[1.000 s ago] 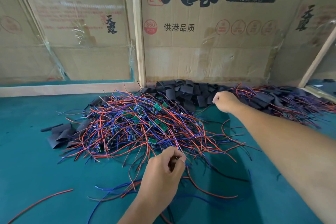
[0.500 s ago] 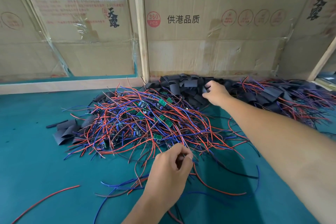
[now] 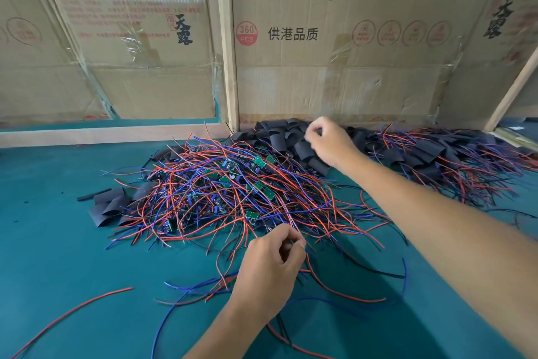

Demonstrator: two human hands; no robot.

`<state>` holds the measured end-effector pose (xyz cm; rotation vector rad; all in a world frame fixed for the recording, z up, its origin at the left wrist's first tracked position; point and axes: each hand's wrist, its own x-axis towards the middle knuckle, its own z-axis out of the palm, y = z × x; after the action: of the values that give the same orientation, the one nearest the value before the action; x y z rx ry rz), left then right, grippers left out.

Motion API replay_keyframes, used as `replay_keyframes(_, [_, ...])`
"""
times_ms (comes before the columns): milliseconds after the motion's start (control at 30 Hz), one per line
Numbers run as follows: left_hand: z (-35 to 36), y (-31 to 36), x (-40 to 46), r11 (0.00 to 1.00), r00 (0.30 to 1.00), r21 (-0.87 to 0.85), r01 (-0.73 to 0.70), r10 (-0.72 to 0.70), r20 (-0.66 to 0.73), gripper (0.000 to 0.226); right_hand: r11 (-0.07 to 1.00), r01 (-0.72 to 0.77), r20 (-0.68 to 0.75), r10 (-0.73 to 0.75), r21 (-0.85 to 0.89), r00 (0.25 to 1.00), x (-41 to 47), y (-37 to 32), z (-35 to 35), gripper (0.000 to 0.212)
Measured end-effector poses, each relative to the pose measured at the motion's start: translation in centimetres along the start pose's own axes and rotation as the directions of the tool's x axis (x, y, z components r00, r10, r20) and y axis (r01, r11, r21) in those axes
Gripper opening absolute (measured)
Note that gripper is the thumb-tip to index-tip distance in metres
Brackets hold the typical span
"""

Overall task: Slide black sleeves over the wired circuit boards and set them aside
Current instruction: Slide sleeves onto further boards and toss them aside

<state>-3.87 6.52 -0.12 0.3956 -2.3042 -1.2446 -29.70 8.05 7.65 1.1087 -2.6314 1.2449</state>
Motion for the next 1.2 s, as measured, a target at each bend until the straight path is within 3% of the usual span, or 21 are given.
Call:
replay_keyframes(67, [-0.1,0.0,0.0,1.0,1.0,-0.006,-0.001,0.001,-0.012,0.021,0.988,0.145,0.127,-0.137,-0.053,0.982,-1.8,-1.7,0.8,0.022])
replay_keyframes(167, [-0.1,-0.1,0.0,1.0,1.0,-0.008,-0.004,0.004,-0.021,0.021,0.96,0.25,0.161,-0.228,-0.129,0.96,-3.5,-3.0,2.9,0.029])
replay_keyframes(300, [-0.1,-0.1,0.1,1.0,1.0,0.002,0.009,-0.009,-0.03,0.02,0.93,0.306,0.145,-0.281,-0.203,0.949,-3.6,-4.1,5.0,0.03])
replay_keyframes(400, [-0.2,0.0,0.1,1.0,0.999,-0.003,0.013,-0.013,-0.038,0.019,0.945,0.264,0.142,-0.24,-0.192,0.96,-3.7,-4.6,5.8,0.022])
replay_keyframes(533, [-0.2,0.1,-0.1,1.0,0.998,0.015,-0.001,0.002,-0.055,0.019,0.986,0.16,0.006,-0.16,-0.039,0.987,-4.9,-4.6,4.3,0.017])
replay_keyframes(700, [-0.3,0.0,-0.2,0.998,0.997,0.054,0.014,-0.009,-0.08,0.023,0.943,0.321,-0.219,-0.332,-0.083,0.918,-10.0,-5.9,0.6,0.019])
replay_keyframes(800, [-0.5,0.6,-0.4,0.986,0.99,-0.161,-0.04,0.017,-0.143,0.003,0.897,0.419,-0.253,-0.442,-0.141,0.861,-13.9,-6.4,-1.0,0.012])
replay_keyframes(867, [-0.7,1.3,-0.7,0.895,0.989,-0.442,-0.058,-0.009,-0.147,0.025,0.871,0.461,-0.253,-0.49,-0.168,0.834,-16.4,-6.0,-1.5,0.011])
replay_keyframes(933, [-0.6,1.8,-0.9,0.801,0.995,-0.598,-0.026,-0.04,-0.096,0.041,0.851,0.503,-0.198,-0.524,-0.15,0.829,-18.5,-5.4,-1.3,0.014])
replay_keyframes(1067, [-0.2,2.4,-1.3,0.789,0.988,-0.614,-0.003,-0.094,-0.126,0.026,0.864,0.499,-0.077,-0.503,-0.065,0.861,-20.6,-4.6,0.1,0.014])
replay_keyframes(1200, [-0.8,1.7,-0.8,0.801,0.971,-0.597,0.035,-0.167,-0.168,0.015,0.922,0.353,0.092,-0.37,0.16,0.925,-21.0,-3.6,-0.2,0.037])
